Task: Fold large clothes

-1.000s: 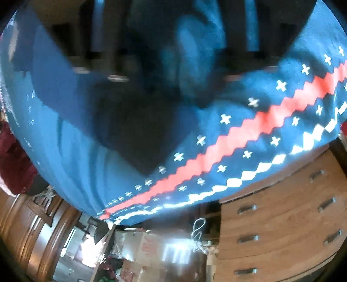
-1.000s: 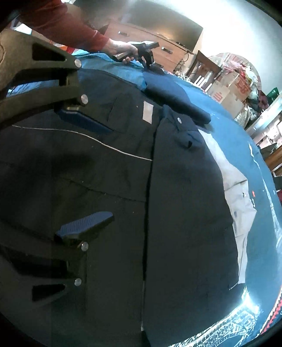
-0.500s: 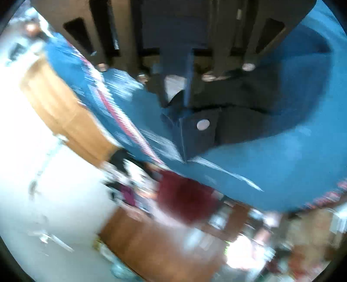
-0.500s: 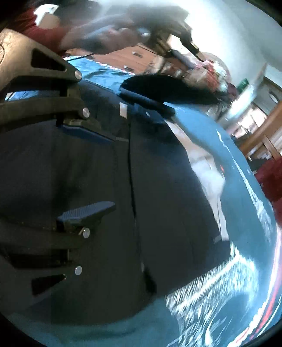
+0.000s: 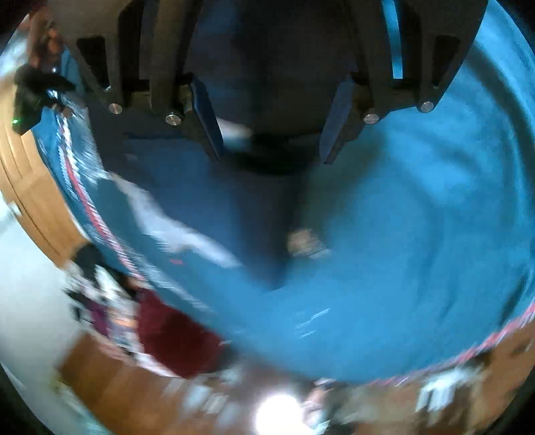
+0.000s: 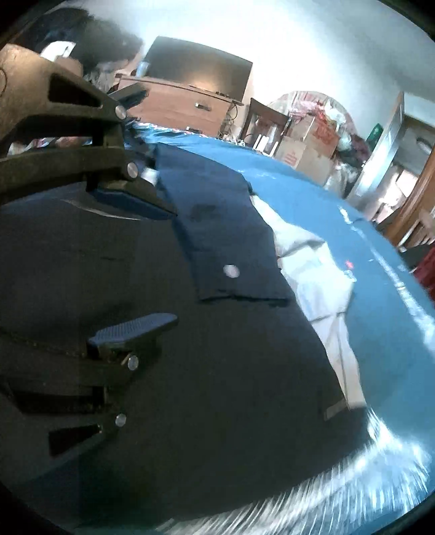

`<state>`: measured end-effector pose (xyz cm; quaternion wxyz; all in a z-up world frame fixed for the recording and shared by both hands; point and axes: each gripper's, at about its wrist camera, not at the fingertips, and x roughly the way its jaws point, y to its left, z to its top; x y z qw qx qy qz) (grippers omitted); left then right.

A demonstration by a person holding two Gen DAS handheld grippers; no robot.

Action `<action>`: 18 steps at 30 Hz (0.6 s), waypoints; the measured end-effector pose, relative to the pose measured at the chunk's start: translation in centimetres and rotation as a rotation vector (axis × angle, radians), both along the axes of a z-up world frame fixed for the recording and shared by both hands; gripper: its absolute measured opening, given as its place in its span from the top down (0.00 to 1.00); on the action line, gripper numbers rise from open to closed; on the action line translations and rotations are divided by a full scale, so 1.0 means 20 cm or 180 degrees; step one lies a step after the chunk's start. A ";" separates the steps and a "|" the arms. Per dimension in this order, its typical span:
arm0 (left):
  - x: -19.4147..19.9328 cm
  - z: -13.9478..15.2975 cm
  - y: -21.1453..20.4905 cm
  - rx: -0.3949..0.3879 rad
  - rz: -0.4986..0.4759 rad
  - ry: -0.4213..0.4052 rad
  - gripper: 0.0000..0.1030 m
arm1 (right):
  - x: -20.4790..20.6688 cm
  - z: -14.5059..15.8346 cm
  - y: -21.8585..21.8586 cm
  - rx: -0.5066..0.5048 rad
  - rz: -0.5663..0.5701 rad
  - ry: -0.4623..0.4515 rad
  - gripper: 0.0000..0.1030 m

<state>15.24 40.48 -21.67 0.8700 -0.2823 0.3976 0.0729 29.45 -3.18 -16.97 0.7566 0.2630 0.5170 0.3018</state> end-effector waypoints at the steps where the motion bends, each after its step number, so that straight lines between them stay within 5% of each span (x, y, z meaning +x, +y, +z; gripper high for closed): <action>1: -0.01 -0.05 0.05 -0.0089 0.0019 0.0015 0.42 | 0.06 -0.03 0.04 0.0003 0.0064 0.0078 0.44; 10: -0.01 -0.13 0.04 0.0007 -0.0025 -0.0129 0.36 | 0.31 -0.17 0.29 -0.0324 0.0200 0.0181 0.46; 11: 0.01 -0.13 0.04 0.0012 -0.0029 -0.0135 0.35 | 0.31 -0.17 0.31 -0.0323 0.0215 0.0150 0.50; 12: 0.01 -0.12 0.03 0.0029 -0.0033 -0.0139 0.34 | 0.30 -0.17 0.32 -0.0283 0.0251 0.0157 0.74; 13: 0.01 -0.11 0.05 0.0039 -0.0036 -0.0139 0.34 | 0.30 -0.18 0.32 -0.0248 0.0281 0.0180 0.85; 18: -0.02 -0.10 0.07 -0.0026 -0.0026 -0.0220 0.33 | 0.22 -0.04 0.15 -0.0013 0.0107 -0.0092 0.87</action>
